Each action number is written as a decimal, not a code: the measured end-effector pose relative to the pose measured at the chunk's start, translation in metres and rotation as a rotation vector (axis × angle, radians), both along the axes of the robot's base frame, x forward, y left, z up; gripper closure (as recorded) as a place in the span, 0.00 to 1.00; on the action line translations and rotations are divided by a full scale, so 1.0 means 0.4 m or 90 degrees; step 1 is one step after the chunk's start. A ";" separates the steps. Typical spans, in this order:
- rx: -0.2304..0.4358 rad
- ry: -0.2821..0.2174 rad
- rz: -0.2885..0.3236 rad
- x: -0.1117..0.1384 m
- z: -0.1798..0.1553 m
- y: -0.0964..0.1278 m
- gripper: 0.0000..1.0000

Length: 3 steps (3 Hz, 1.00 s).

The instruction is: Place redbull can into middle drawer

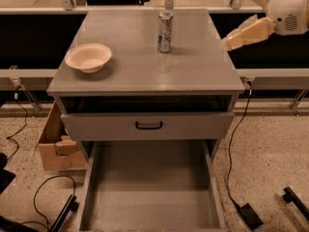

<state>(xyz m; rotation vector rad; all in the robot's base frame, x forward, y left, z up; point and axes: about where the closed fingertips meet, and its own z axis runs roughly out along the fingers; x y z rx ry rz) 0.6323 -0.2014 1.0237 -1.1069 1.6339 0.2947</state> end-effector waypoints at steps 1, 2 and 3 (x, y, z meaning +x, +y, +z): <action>0.019 0.001 -0.012 0.028 -0.023 0.019 0.00; 0.084 0.007 -0.021 0.141 -0.084 0.078 0.00; 0.146 0.012 -0.029 0.267 -0.161 0.135 0.00</action>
Offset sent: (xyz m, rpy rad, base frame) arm 0.1295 0.0518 -0.0841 0.2823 0.0398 -0.0665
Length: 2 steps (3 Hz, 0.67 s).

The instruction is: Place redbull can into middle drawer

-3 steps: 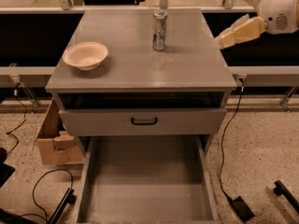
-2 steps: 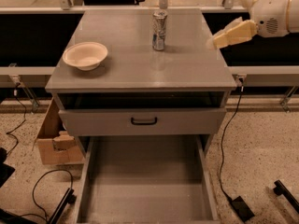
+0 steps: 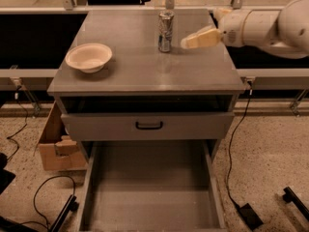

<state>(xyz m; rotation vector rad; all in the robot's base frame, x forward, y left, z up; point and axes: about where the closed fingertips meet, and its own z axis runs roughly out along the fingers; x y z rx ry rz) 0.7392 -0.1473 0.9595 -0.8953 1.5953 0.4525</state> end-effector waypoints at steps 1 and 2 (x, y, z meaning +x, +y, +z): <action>0.062 -0.008 0.001 0.141 -0.078 0.070 0.00; 0.084 -0.012 0.019 0.206 -0.107 0.137 0.00</action>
Offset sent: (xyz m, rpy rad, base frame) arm 0.1145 0.0782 -0.0545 0.1710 -0.0303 0.0534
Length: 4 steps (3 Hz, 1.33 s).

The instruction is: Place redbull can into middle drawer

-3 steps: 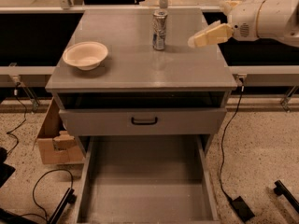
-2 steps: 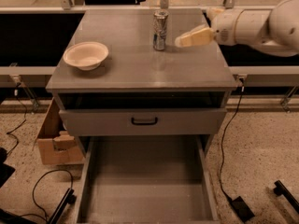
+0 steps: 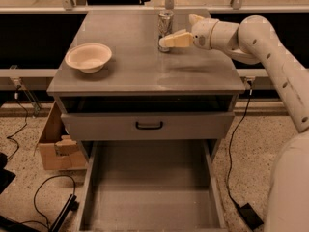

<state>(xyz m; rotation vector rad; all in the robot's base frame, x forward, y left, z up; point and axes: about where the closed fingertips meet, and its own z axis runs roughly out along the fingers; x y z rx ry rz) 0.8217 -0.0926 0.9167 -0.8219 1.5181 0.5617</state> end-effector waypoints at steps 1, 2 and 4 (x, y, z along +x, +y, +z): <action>0.011 -0.004 0.008 0.057 -0.008 0.049 0.00; 0.017 -0.006 0.012 0.094 0.005 0.082 0.18; 0.025 -0.013 0.003 0.121 0.038 0.076 0.65</action>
Offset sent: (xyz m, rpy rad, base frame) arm 0.0590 0.0400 0.0118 0.0371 -0.0145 0.0166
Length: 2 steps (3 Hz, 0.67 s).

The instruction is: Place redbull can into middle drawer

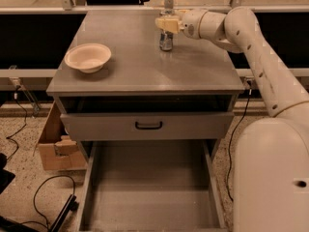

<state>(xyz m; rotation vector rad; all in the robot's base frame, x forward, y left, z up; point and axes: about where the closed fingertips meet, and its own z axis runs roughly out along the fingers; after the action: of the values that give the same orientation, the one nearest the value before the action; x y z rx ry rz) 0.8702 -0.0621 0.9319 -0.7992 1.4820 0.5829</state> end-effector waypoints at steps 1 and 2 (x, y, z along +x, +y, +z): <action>0.004 -0.008 0.019 -0.062 0.047 -0.021 0.88; 0.004 -0.024 0.078 -0.216 0.132 -0.027 1.00</action>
Offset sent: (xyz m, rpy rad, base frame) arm -0.2184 -0.0128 0.1102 -0.0095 -0.0723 0.3066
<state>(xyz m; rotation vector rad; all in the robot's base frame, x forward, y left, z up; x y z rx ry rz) 0.7838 -0.0728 0.9848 -0.8964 1.4029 0.6603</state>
